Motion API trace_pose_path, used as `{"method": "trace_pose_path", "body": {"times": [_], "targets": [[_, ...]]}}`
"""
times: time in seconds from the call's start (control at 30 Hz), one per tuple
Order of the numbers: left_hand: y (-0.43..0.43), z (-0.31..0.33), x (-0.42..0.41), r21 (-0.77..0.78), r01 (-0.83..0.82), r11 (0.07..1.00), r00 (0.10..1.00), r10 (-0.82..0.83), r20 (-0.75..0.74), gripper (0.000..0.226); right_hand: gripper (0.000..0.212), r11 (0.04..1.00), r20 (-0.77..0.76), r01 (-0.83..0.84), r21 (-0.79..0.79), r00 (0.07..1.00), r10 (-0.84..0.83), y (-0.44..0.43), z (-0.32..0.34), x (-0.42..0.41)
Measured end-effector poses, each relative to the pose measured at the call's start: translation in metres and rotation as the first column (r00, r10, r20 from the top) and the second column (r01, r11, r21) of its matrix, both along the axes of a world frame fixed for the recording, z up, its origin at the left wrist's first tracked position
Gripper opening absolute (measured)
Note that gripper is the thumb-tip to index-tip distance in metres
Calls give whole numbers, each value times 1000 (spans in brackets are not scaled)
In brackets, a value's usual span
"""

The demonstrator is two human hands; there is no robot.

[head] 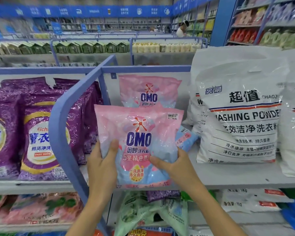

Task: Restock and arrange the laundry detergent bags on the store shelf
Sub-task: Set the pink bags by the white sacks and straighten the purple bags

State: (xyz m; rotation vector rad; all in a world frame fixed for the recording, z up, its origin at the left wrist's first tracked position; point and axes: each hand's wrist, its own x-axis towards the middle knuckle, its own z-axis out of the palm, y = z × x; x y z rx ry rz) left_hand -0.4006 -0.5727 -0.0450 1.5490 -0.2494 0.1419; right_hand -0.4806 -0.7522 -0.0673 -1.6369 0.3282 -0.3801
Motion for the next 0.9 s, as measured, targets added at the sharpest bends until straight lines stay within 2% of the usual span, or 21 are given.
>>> {"method": "trace_pose_path", "body": {"times": [0.17, 0.3, 0.37, 0.43, 0.47, 0.53, 0.57, 0.6, 0.67, 0.77, 0.9], "targets": [[-2, -7, -1, -67, -17, 998, 997, 13, -70, 24, 45, 997, -16, -53, 48, 998, 53, -8, 1, 0], [2, -9, 3, -83, 6, 997, 993, -16, -119, 27, 44, 995, -15, -83, 58, 996, 84, -9, 2, 1], [4, -11, 6, -76, 14, 997, 992, -24, -126, 24, 40, 976, 29, -117, 183, 993, 114, -14, 7, 4], [5, -11, 8, -79, 12, 997, 991, -22, -134, 20, 48, 943, 135, -64, 327, 991, 20, -29, 15, 12], [5, -12, 8, -91, 6, 996, 989, -20, -148, 19, 47, 958, 155, 27, 284, 985, -73, -39, 19, 18], [5, -13, 10, -110, -15, 994, 983, -5, -181, 18, 31, 972, 126, 235, -16, 965, -232, -63, 26, 33], [5, -13, 9, -124, -32, 992, 980, 6, -199, 19, 33, 946, 78, 266, -186, 964, -256, -73, 28, 39], [5, -13, 8, -147, -50, 988, 977, 17, -213, 20, 47, 909, 8, 245, -338, 966, -258, -81, 29, 45], [4, -14, 5, -187, -98, 977, 972, 54, -228, 23, 81, 841, -102, 155, -518, 965, -241, -90, 34, 54], [2, -16, 0, -205, -180, 962, 971, 140, -194, 25, 100, 820, -229, 54, -569, 948, -222, -95, 36, 60], [0, -19, 1, -144, -248, 958, 966, 232, -116, 34, 95, 819, -386, -75, -568, 904, -185, -101, 26, 65]]}}
